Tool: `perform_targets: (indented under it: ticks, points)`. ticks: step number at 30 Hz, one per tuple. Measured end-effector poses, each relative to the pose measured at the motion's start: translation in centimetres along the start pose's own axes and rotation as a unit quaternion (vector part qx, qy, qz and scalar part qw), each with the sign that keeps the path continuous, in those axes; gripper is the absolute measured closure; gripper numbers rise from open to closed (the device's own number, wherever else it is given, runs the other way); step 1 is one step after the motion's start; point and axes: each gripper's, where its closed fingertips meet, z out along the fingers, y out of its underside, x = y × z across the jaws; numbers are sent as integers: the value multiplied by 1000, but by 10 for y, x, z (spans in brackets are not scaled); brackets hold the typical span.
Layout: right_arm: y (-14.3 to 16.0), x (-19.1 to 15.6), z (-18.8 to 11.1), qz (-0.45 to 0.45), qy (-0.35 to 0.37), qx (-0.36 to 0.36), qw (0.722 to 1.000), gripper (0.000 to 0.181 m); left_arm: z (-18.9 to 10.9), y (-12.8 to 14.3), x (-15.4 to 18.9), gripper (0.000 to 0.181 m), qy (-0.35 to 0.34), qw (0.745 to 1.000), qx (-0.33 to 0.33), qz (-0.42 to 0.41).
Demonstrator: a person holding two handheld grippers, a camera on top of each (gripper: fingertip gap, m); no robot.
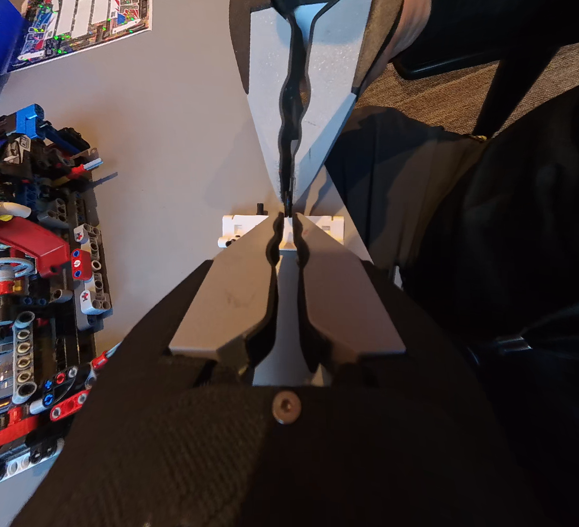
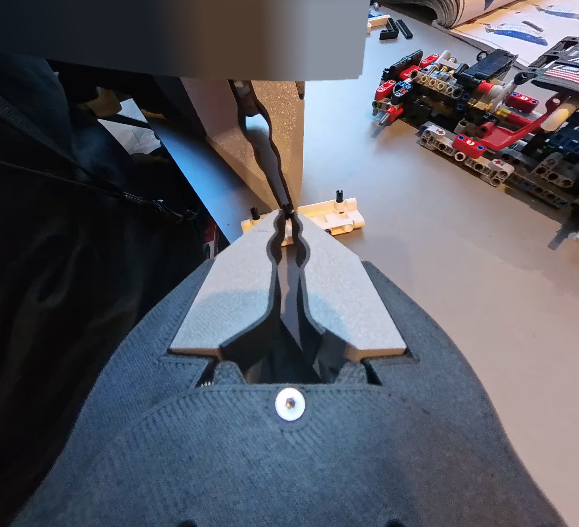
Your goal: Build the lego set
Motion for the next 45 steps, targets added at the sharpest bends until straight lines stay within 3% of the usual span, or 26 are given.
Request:
perform_targets:
  ticks: [15,31,34,45]
  points:
    - [3,-2,4,-28,11,-10,1000,180,0,5,-1,180,-37,997,-29,55]
    - [12,-2,8,-42,23,-35,998,180,6,14,1,180,-32,997,-52,57]
    - [12,0,8,-10,17,-31,999,180,7,13,0,180,-20,998,-46,32]
    - [-8,10,-2,132,-22,52,990,168,-5,-2,-26,180,-181,968,-44,166]
